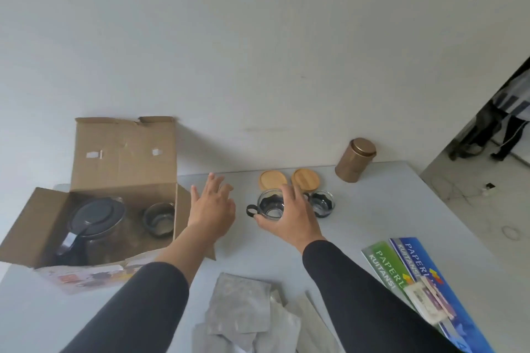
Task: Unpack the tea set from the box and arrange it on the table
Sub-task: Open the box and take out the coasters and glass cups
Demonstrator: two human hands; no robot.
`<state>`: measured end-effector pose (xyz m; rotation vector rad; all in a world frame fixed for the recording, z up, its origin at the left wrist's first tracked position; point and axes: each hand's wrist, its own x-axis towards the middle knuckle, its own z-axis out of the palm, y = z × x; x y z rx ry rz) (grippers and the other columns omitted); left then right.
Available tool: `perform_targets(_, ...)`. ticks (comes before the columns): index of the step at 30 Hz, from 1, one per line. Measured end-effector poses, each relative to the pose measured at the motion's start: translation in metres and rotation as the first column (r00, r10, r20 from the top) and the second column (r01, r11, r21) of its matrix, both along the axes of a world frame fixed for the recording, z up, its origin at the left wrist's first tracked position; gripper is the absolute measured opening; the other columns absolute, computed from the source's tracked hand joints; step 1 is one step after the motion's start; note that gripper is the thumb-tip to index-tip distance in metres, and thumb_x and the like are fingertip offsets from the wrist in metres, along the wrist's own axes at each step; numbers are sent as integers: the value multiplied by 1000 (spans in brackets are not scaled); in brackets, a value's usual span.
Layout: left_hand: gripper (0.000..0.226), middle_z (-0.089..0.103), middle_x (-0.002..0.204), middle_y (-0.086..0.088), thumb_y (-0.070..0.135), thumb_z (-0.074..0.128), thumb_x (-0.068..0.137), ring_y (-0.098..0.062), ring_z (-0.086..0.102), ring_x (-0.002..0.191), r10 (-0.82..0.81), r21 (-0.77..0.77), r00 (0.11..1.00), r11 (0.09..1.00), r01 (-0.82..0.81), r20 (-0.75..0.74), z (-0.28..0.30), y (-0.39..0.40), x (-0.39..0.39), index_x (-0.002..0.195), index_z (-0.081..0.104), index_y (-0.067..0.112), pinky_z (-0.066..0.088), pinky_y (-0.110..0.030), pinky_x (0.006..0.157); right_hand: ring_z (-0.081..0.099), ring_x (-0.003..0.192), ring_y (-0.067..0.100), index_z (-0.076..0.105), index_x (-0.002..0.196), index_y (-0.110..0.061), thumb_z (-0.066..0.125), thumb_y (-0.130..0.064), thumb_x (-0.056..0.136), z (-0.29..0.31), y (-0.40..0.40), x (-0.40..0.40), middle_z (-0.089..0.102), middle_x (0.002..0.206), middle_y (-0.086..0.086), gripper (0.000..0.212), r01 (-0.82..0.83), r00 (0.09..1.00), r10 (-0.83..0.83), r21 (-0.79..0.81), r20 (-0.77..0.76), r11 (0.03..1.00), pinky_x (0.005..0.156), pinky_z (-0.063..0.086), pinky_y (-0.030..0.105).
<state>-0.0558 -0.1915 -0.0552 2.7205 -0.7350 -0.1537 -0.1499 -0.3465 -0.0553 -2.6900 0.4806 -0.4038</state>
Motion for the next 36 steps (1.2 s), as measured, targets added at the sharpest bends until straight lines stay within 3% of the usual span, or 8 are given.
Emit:
perform_targets(5,52,8,159,0,33,32,99,-20,-7,149,9,216,977,976,38,-213,-45,-76,-39,148,23,20,4,-53,118,53,102,23,48,114,-11,76,-56,60,-21,-86,-37,47,109,4,75,118,993,-117,93,-15,989,84,48,32)
perform_targets(11,61,5,159,-3,39,37,96,-21,-3,148,39,329,926,940,94,-375,-82,-142,-74,150,19,17,14,-49,117,53,101,26,44,114,-10,81,-54,59,-52,-157,-64,45,112,7,80,198,966,-173,120,-192,973,88,47,34)
perform_targets(14,66,7,157,-3,36,41,93,-21,9,146,75,355,898,930,94,-434,-95,-158,-81,150,16,16,22,-46,113,53,103,28,42,115,-9,82,-54,58,-66,-172,-67,44,113,8,83,197,954,-157,142,-255,970,89,47,35)
perform_targets(19,79,-9,158,-2,21,47,88,-22,6,147,128,417,867,903,98,-481,-97,-169,-79,152,1,21,27,-44,113,54,104,30,40,117,-8,83,-50,58,-84,-181,-62,44,115,9,84,211,946,-147,202,-290,956,90,47,38)
perform_targets(24,78,-7,159,-3,17,44,89,-26,11,146,165,473,850,874,109,-501,-92,-180,-73,152,-2,21,27,-42,112,54,101,30,40,113,-8,81,-47,59,-94,-178,-60,45,111,9,78,239,945,-172,232,-277,943,86,47,38)
perform_targets(28,78,-13,159,-2,15,40,89,-23,3,148,171,497,853,860,114,-492,-92,-181,-75,152,-5,23,24,-42,113,52,101,30,40,111,-8,80,-47,59,-96,-177,-58,45,110,9,77,255,947,-189,248,-261,935,83,48,37)
perform_targets(36,82,-14,158,-2,14,42,87,-22,1,148,180,501,866,860,92,-467,-92,-181,-80,152,-7,22,29,-40,111,42,116,30,19,144,-17,75,-40,71,-104,-172,-64,36,126,12,94,211,936,-129,231,-328,950,91,42,33)
